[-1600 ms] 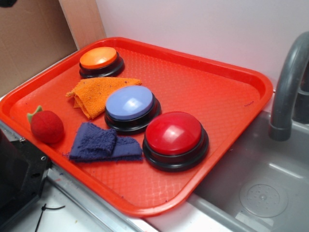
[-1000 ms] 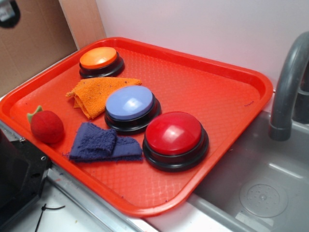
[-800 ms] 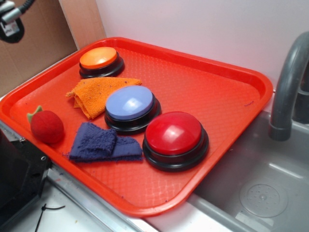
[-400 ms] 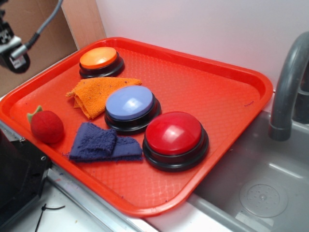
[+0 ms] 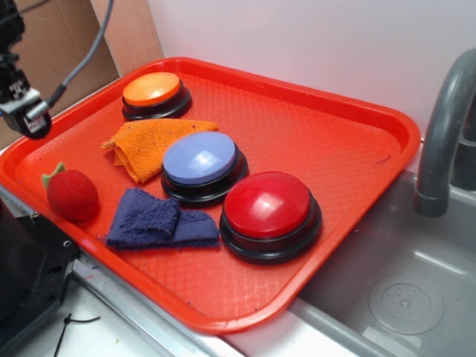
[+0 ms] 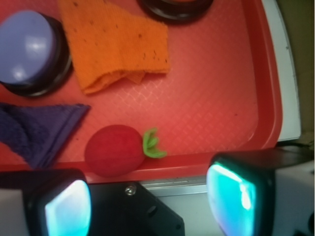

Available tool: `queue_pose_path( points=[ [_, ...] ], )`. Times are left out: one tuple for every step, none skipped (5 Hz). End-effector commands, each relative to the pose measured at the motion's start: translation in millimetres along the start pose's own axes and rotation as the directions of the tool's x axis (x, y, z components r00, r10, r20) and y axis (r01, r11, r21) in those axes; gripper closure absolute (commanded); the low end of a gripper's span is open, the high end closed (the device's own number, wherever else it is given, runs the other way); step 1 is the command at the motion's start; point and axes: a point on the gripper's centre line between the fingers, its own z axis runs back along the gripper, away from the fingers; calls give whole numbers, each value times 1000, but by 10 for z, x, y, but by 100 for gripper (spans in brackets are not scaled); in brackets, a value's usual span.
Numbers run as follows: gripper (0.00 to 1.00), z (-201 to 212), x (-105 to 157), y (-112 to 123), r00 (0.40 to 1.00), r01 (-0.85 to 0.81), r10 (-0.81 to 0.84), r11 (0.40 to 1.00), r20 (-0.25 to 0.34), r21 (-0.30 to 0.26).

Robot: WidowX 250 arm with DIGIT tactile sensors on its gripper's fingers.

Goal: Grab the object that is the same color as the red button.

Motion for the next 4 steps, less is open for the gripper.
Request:
queue_pose_path(
  points=[
    [0, -356, 100, -110, 997, 69, -70, 997, -34, -38],
    [0, -612, 98, -190, 992, 84, -86, 996, -90, -25],
    [0, -780, 76, -217, 987, 86, -90, 996, -137, -31],
    [0, -912, 51, -202, 979, 72, -79, 996, -188, -45]
  ],
)
